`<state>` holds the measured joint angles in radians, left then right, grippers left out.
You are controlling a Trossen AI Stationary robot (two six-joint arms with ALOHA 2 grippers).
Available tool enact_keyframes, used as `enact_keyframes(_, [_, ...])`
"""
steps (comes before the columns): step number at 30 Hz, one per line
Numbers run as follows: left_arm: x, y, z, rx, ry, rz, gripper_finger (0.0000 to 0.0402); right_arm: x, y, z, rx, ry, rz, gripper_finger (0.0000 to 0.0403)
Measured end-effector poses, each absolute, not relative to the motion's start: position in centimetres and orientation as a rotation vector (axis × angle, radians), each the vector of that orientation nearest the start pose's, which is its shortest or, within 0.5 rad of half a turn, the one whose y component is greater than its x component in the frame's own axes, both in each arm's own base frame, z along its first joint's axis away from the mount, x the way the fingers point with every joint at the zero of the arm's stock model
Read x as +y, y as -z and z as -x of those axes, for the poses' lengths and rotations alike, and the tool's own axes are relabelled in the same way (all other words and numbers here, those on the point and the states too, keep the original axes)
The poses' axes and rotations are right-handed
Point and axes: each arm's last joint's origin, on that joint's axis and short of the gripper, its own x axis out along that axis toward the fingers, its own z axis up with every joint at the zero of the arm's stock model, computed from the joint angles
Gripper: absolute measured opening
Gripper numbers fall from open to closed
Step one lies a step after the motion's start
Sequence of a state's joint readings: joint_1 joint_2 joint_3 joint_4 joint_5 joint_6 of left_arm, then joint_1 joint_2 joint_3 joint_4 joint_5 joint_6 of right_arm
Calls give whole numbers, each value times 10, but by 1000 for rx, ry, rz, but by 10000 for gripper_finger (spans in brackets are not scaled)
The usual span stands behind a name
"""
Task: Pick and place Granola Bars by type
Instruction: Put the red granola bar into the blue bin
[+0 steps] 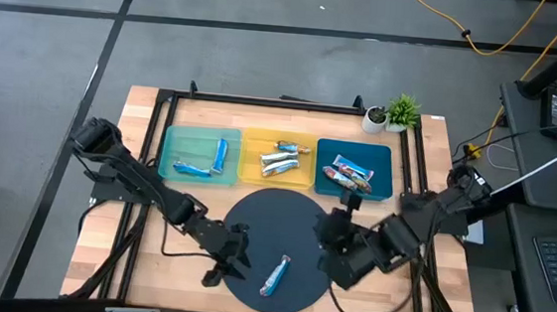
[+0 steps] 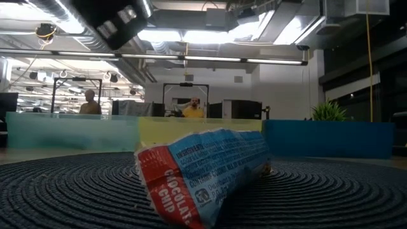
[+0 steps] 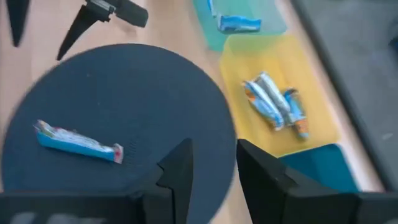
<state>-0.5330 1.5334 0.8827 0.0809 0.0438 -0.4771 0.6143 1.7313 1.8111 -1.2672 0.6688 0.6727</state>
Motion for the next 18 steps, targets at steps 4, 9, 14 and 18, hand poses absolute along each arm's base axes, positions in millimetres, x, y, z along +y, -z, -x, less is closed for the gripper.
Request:
enact_keyframes(4, [-175,-215,-300,662,366,309,182,188,-359,-270,840,384,210,125])
enact_keyframes(9, [-182,-203,-331,699,262,412,187,198,-361,-256,849,333,309,125])
enact_keyframes(14, [-189,-192,-355,745,179,552,186,200,-380,-232,817,225,384,126])
enact_keyframes(18, [-198,-184,-366,781,90,598,186,186,-407,-211,752,145,365,126])
